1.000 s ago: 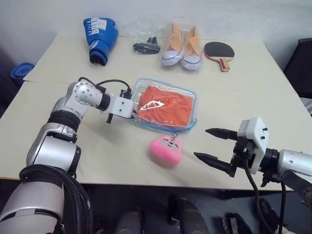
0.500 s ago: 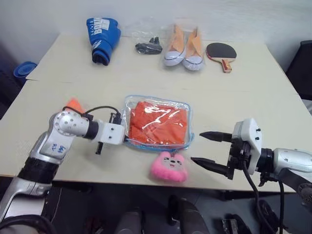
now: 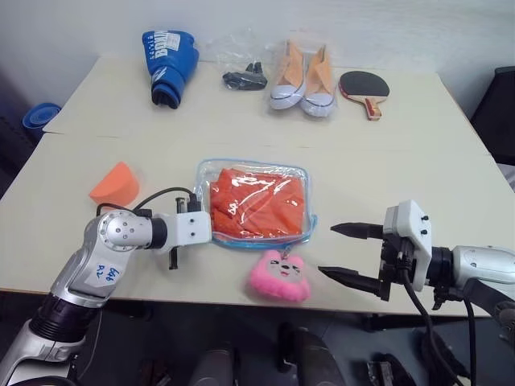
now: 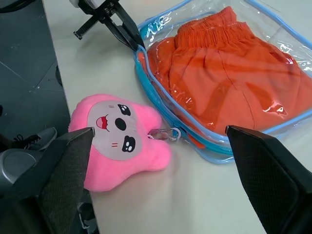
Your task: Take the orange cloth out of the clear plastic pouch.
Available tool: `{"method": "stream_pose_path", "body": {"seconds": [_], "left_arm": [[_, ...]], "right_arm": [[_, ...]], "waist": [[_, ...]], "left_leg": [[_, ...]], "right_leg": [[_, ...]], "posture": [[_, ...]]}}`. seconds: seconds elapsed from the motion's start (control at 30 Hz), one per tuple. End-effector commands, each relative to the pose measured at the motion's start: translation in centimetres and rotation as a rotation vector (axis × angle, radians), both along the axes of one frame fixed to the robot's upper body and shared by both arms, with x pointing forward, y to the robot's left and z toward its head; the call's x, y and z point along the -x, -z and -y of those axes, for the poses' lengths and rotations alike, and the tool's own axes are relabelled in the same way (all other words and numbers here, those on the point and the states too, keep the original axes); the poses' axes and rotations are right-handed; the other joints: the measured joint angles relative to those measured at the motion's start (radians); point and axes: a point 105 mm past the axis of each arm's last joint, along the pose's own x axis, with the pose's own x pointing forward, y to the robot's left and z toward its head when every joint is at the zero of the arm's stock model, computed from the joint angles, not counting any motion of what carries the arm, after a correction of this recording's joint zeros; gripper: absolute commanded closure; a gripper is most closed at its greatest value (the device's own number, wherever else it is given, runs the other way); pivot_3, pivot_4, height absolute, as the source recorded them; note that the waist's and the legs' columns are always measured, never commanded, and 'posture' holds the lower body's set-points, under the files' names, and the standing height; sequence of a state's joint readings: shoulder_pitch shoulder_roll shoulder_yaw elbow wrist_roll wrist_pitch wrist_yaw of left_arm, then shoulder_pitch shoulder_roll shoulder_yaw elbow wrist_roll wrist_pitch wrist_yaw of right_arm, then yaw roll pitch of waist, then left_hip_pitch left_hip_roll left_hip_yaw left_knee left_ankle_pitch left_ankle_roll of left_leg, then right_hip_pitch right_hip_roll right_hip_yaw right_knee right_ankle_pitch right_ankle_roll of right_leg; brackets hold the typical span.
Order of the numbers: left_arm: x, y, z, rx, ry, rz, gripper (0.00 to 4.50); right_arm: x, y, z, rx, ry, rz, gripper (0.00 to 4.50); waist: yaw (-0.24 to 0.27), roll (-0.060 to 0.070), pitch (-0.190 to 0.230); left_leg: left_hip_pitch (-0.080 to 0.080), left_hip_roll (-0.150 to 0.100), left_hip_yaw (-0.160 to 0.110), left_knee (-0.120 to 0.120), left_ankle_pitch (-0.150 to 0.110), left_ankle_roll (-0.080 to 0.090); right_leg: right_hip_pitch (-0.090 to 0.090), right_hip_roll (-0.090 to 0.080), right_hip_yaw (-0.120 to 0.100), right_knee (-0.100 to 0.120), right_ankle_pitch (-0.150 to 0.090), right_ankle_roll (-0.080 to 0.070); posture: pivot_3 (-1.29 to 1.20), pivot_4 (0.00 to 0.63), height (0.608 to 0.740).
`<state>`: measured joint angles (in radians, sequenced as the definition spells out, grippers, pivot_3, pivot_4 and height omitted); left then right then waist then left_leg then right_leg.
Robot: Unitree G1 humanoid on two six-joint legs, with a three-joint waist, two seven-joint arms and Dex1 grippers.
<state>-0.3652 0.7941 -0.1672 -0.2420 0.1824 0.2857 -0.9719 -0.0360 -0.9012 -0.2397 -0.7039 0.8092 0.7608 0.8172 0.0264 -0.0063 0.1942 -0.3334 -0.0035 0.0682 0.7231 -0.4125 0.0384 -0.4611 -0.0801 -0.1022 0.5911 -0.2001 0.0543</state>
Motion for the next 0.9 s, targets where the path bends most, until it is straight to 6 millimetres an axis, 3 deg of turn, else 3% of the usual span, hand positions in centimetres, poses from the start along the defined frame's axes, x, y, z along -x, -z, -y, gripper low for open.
{"method": "stream_pose_path", "body": {"seconds": [0.03,0.17,0.33,0.47,0.67,0.9], "left_arm": [[-0.9,0.3,-2.0,-0.005,-0.073,0.006,3.87],[-1.5,-1.1,-2.6,0.052,-0.084,0.019,2.65],[-0.7,-3.8,-2.6,0.157,0.000,-0.045,1.19],[1.6,-7.0,-2.5,0.263,0.148,-0.158,1.19],[3.0,-9.1,-1.6,0.287,0.304,-0.272,1.19],[2.7,-8.6,6.1,0.204,0.640,-0.396,1.19]], "right_arm": [[0.2,-0.8,-0.1,0.009,-0.012,0.045,0.00],[0.0,-0.6,0.1,0.017,-0.003,0.050,0.00],[-0.1,-0.6,0.4,0.021,0.011,0.055,0.00],[0.1,-0.5,0.5,0.027,0.014,0.051,0.00],[0.2,-0.5,0.7,0.037,0.017,0.048,0.00],[0.5,-0.2,0.9,0.098,-0.004,0.042,0.00]], "waist": [[0.000,0.000,0.000],[0.000,0.000,0.000],[-0.003,0.000,0.000],[-0.003,0.000,0.000],[0.001,0.000,0.000],[0.012,0.000,0.000]], "left_leg": [[0.000,0.000,0.000,0.000,0.000,0.000],[0.000,0.000,0.000,0.000,0.000,-0.001],[-0.001,0.000,0.000,0.000,0.000,-0.001],[-0.001,0.000,0.000,0.000,0.000,-0.002],[-0.001,-0.001,0.000,0.000,0.001,-0.002],[-0.001,-0.003,0.001,0.001,0.001,-0.001]], "right_leg": [[0.000,0.000,0.000,0.000,0.000,0.000],[0.000,0.000,0.000,0.000,0.000,0.000],[-0.001,0.000,0.000,0.001,0.000,-0.001],[-0.001,0.001,-0.001,0.000,-0.001,-0.001],[-0.001,0.002,-0.002,0.000,-0.001,-0.001],[0.001,0.006,-0.002,0.000,0.000,0.000]], "posture": [[0.00,0.150,0.740],[0.00,0.150,0.740],[0.00,0.150,0.740],[0.00,0.150,0.740],[0.00,0.150,0.740],[0.00,0.150,0.740]]}}
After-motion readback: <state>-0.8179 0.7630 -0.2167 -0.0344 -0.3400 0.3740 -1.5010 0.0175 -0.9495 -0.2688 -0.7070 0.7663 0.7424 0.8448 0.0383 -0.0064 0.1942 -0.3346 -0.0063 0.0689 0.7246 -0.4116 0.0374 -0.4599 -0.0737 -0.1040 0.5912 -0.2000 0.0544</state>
